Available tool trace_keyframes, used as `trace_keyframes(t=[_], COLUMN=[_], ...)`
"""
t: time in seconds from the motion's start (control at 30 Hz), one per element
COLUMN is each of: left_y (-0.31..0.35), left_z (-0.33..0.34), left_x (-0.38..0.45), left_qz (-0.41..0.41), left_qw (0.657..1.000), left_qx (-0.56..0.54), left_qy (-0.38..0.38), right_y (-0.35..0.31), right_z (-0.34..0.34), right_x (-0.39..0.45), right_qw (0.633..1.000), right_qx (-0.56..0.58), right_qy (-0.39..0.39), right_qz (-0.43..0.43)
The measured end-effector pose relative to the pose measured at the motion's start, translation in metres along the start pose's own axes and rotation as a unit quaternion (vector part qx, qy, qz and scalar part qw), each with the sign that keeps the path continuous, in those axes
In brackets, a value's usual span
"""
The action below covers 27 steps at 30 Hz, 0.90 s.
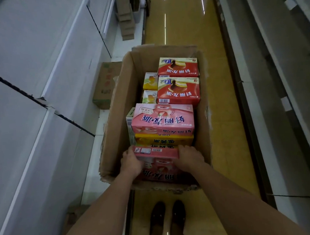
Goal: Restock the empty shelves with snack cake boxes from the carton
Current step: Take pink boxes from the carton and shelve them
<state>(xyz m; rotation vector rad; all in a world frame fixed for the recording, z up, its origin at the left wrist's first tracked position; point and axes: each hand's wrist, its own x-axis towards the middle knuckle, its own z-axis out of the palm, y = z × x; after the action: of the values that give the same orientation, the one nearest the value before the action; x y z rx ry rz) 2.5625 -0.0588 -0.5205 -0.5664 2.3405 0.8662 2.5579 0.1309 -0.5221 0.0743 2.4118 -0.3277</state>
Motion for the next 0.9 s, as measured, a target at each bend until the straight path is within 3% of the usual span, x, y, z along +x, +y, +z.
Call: trace_keyframes(t=[0.47, 0.73, 0.9], left_y=[-0.014, 0.034, 0.078], left_z=[-0.003, -0.051, -0.093], left_x=[0.03, 0.004, -0.03], left_qz=[-0.057, 0.022, 0.108], left_qw=[0.978, 0.971, 0.969], left_qx=[-0.191, -0.238, -0.22], left_qy=[-0.062, -0.031, -0.023], right_y=[0.005, -0.01, -0.038], right_z=[0.005, -0.039, -0.072], right_x=[0.016, -0.018, -0.044], right_qw=[0.999, 0.996, 0.985], right_qx=[-0.023, 0.084, 0.172], right_qy=[-0.027, -0.034, 0.029], right_qz=[-0.003, 0.022, -0.011])
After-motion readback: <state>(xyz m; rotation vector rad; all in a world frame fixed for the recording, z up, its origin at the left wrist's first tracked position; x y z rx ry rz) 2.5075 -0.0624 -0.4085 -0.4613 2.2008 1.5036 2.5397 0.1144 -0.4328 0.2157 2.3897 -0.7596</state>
